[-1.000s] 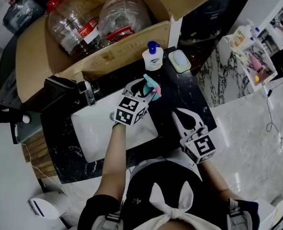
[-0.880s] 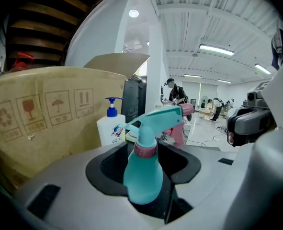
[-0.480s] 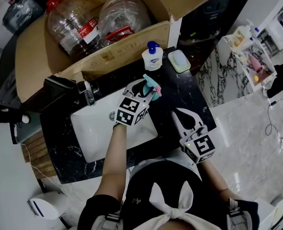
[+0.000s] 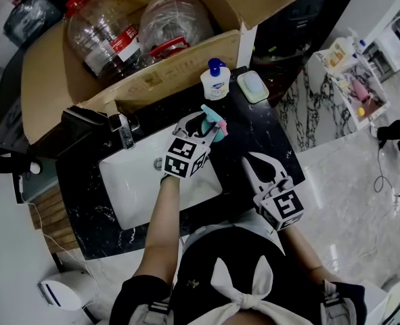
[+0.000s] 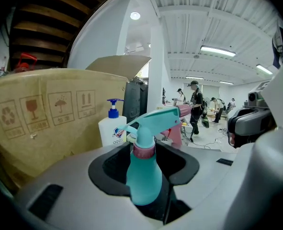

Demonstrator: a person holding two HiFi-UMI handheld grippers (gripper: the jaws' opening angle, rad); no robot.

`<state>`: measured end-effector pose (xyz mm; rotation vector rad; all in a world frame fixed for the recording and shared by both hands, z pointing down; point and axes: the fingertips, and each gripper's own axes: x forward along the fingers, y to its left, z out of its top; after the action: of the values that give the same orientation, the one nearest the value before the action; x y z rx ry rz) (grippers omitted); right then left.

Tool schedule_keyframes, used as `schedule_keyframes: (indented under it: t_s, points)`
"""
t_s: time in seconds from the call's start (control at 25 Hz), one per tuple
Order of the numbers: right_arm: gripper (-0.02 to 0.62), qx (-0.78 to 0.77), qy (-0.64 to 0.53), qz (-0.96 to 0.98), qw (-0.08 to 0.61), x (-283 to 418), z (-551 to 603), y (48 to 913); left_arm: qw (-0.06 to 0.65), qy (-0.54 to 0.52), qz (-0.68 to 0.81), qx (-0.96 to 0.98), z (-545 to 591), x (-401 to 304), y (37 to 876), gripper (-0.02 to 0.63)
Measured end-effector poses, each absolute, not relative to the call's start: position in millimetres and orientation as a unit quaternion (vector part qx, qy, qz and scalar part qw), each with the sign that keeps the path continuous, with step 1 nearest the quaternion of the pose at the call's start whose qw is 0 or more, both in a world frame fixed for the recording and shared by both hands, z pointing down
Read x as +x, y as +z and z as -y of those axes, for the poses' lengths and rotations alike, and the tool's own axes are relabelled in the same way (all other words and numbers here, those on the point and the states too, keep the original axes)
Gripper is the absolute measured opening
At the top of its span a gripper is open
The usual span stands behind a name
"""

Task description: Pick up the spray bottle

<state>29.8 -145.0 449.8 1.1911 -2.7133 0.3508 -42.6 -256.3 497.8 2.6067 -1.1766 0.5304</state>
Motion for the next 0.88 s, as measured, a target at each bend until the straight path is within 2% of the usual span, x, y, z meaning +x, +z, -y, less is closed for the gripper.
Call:
schedule_keyframes:
  t_s: [0.88]
  points:
    - [0.025,0.396,0.11,0.908,0.077,26.4,146.6,444.0,0.102,0.158,0.443,0.877,253.9,-56.0,470.1,0.176]
